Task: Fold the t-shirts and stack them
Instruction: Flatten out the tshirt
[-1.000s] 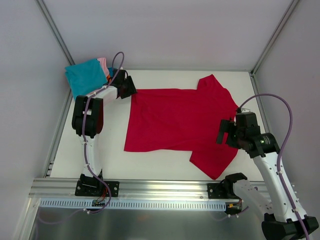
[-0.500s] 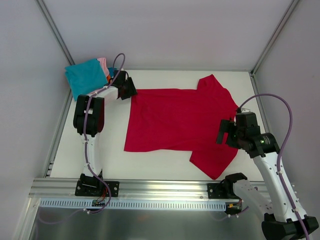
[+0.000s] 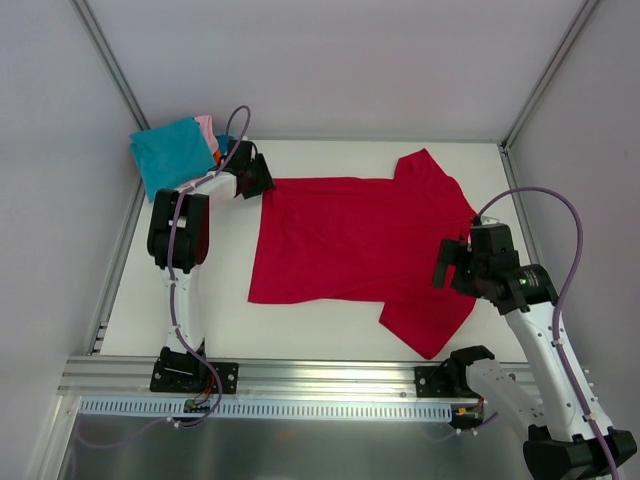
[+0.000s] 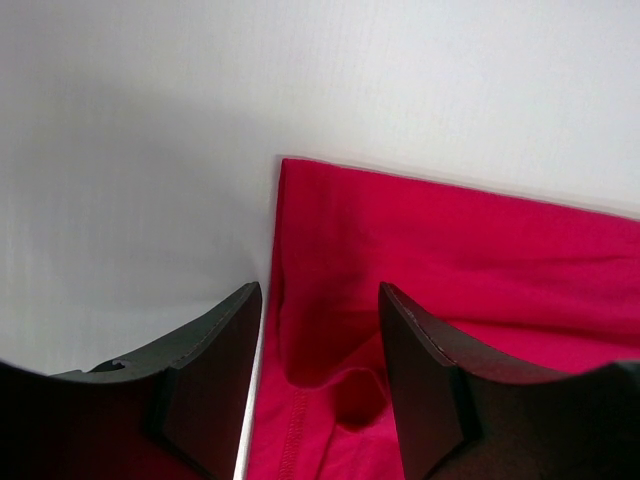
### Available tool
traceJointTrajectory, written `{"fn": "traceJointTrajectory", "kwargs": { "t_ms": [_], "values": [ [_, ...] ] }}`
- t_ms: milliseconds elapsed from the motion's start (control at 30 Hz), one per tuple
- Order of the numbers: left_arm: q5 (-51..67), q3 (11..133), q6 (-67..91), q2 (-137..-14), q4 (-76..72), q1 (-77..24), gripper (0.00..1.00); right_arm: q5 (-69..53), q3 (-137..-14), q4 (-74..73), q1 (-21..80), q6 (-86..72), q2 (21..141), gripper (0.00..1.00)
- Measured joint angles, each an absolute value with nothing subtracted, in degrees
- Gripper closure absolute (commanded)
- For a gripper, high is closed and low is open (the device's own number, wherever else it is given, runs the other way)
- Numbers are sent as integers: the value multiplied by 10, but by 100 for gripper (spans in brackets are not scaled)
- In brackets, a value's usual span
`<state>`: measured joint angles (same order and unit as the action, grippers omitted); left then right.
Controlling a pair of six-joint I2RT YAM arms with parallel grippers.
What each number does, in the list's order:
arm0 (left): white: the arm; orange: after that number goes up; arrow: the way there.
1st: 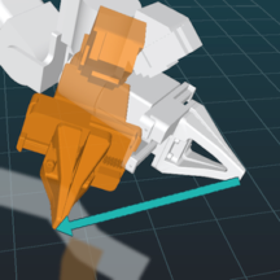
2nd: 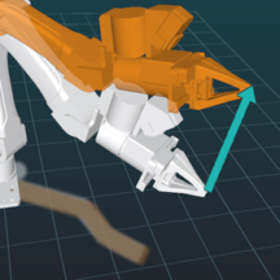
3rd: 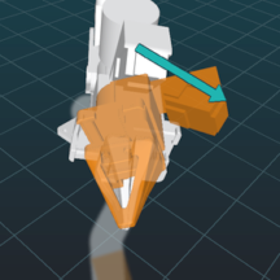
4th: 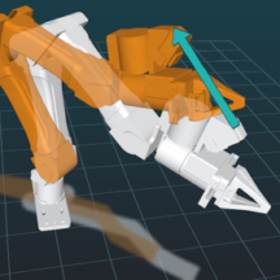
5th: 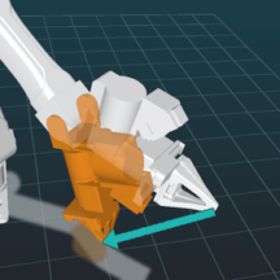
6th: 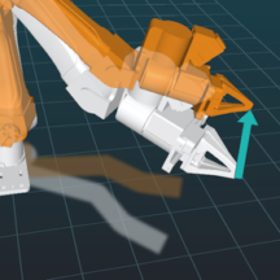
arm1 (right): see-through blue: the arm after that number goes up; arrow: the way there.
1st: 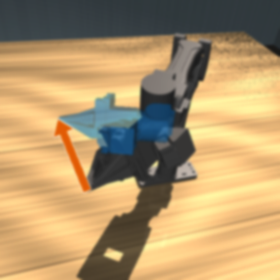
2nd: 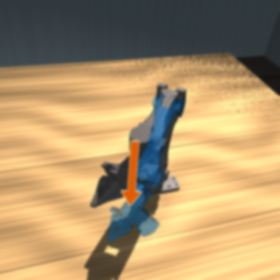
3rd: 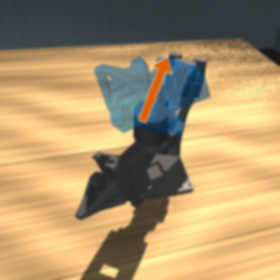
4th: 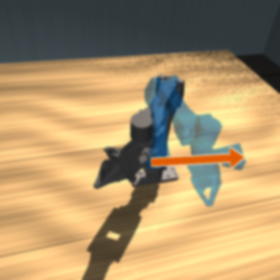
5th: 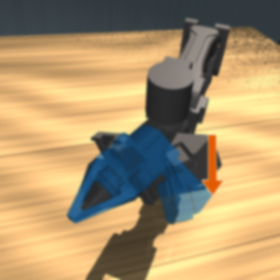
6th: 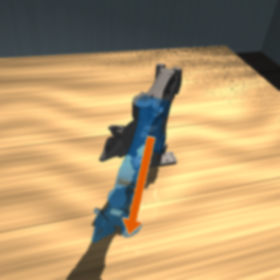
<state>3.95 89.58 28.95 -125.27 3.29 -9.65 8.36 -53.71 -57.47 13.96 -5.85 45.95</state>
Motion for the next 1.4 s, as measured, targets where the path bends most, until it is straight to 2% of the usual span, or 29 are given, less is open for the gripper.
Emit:
{"fn": "traceJointTrajectory", "kwargs": {
  "t_ms": [867,1033,1100,1300,1400],
  "values": [
    [56,907,291,-1262,33,-96,55,84,-536,-575,140,-57,466,1],
    [59,912,292,-1267,33,-96,67,84,-536,-575,140,-57,466,1],
    [59,915,293,-1271,32,-96,69,84,-536,-574,140,-57,466,1],
    [60,917,294,-1273,33,-96,87,84,-536,-575,140,-57,466,1],
    [60,917,294,-1273,33,-96,87,84,-536,-575,140,-57,466,1]
  ]
}}
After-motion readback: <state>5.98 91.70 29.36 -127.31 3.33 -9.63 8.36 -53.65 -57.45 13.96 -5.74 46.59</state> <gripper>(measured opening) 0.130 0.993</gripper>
